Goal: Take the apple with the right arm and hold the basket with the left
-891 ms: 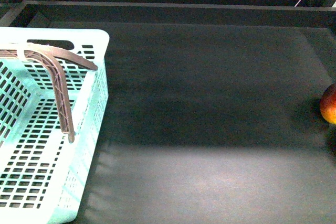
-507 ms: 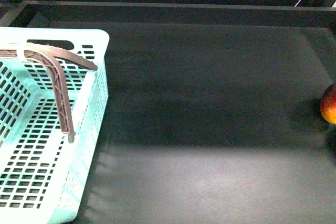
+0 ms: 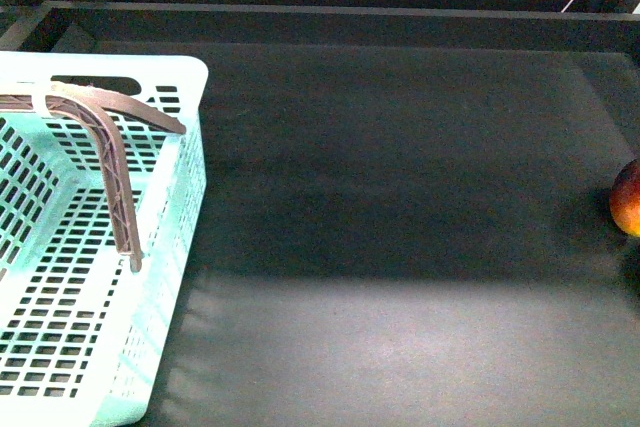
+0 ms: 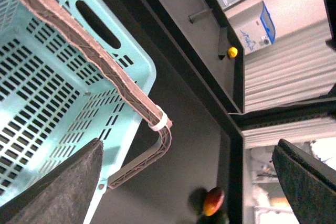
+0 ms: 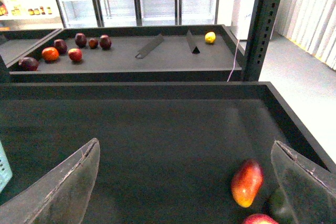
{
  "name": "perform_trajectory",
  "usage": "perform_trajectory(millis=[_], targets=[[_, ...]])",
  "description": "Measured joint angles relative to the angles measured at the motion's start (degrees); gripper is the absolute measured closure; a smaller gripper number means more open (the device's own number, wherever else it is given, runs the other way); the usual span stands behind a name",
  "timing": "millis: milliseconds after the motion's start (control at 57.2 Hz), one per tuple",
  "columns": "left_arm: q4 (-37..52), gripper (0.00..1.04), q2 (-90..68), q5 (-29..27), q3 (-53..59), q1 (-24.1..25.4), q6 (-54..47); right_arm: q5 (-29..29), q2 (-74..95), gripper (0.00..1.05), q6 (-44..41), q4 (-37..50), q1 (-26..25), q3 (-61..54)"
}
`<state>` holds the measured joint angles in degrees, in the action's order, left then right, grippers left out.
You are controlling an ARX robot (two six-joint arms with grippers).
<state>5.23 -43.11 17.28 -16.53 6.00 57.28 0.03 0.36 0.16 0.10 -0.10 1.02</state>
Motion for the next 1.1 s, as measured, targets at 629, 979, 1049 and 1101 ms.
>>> perform_trajectory(millis=[629, 979, 1049, 1101], targets=[[19.98, 0.07, -46.01, -0.63, -15.74, 2.64, 12.72, -0.02, 0.0, 0.09, 0.02, 0.0, 0.0, 0.0], [17.14, 0.32, -50.82, -3.39, -20.17, 3.06, 12.46, -0.02, 0.0, 0.09, 0.0, 0.0, 0.0, 0.0], [17.07, 0.44, -51.06, -3.43, -20.24, 3.02, 12.46, -0.02, 0.0, 0.09, 0.0, 0.0, 0.0, 0.0], [16.79, 0.55, -51.06, -3.58, -20.28, 2.91, 12.48, -0.02, 0.0, 0.09, 0.0, 0.0, 0.0, 0.0]])
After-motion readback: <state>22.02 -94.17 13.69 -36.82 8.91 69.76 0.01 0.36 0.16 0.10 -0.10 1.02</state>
